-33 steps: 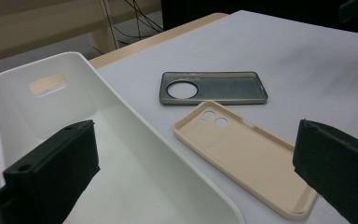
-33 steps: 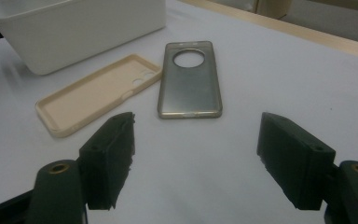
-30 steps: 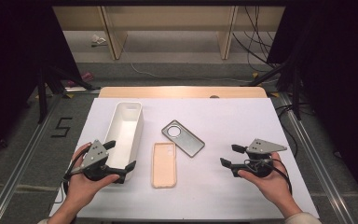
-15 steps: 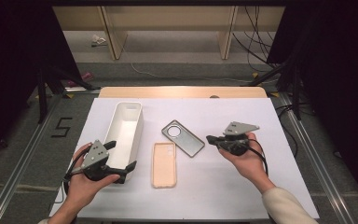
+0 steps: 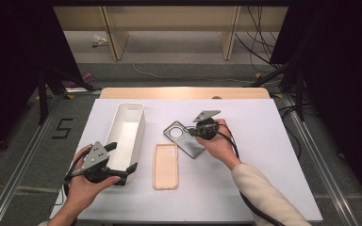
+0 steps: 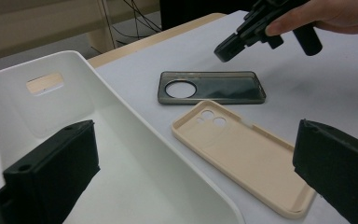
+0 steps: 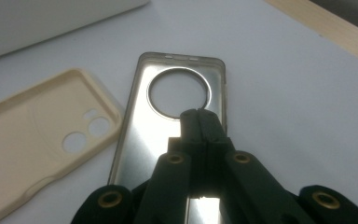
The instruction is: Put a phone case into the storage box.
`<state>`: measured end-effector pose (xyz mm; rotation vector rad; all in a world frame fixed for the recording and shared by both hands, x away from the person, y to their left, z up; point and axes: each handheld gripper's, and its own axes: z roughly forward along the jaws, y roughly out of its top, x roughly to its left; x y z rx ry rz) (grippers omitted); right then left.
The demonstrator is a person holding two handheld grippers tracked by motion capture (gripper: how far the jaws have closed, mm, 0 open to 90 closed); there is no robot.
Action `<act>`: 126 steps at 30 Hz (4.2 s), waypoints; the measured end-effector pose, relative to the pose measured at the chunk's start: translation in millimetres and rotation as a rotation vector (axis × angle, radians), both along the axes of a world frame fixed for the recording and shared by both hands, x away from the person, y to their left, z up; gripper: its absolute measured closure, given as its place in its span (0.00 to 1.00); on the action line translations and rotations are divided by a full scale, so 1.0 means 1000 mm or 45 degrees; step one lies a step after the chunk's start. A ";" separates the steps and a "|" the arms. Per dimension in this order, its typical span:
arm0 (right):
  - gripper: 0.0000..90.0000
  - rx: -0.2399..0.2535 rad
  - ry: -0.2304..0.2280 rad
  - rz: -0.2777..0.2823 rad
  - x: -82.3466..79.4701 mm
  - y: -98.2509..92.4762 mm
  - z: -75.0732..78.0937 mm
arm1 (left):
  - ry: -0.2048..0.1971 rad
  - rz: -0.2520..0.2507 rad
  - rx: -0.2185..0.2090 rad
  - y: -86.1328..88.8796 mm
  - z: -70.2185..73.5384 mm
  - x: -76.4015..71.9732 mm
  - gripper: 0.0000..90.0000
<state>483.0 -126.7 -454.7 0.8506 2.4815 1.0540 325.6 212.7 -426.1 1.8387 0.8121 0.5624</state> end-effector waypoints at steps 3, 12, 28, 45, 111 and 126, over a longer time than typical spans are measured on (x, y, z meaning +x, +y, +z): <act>1.00 -0.035 0.017 -0.009 0.010 0.009 -0.009 | 0.001 0.000 -0.001 0.000 0.000 0.000 0.00; 1.00 -0.099 0.011 -0.035 0.020 0.016 -0.015 | 0.004 0.002 -0.001 0.000 0.000 0.000 0.00; 1.00 -0.143 0.021 -0.060 0.033 0.026 -0.025 | 0.001 0.005 0.005 0.000 0.000 -0.001 0.00; 1.00 -0.079 0.074 -0.150 0.035 0.026 -0.028 | 0.001 -0.006 0.000 -0.002 0.000 -0.002 0.00; 0.38 -0.181 0.077 -0.022 0.016 -0.024 0.011 | -0.015 -0.026 0.017 -0.005 0.001 -0.005 0.00; 0.29 -0.633 0.053 0.380 -0.016 -0.014 0.013 | -0.019 -0.028 0.021 -0.006 0.001 -0.005 0.00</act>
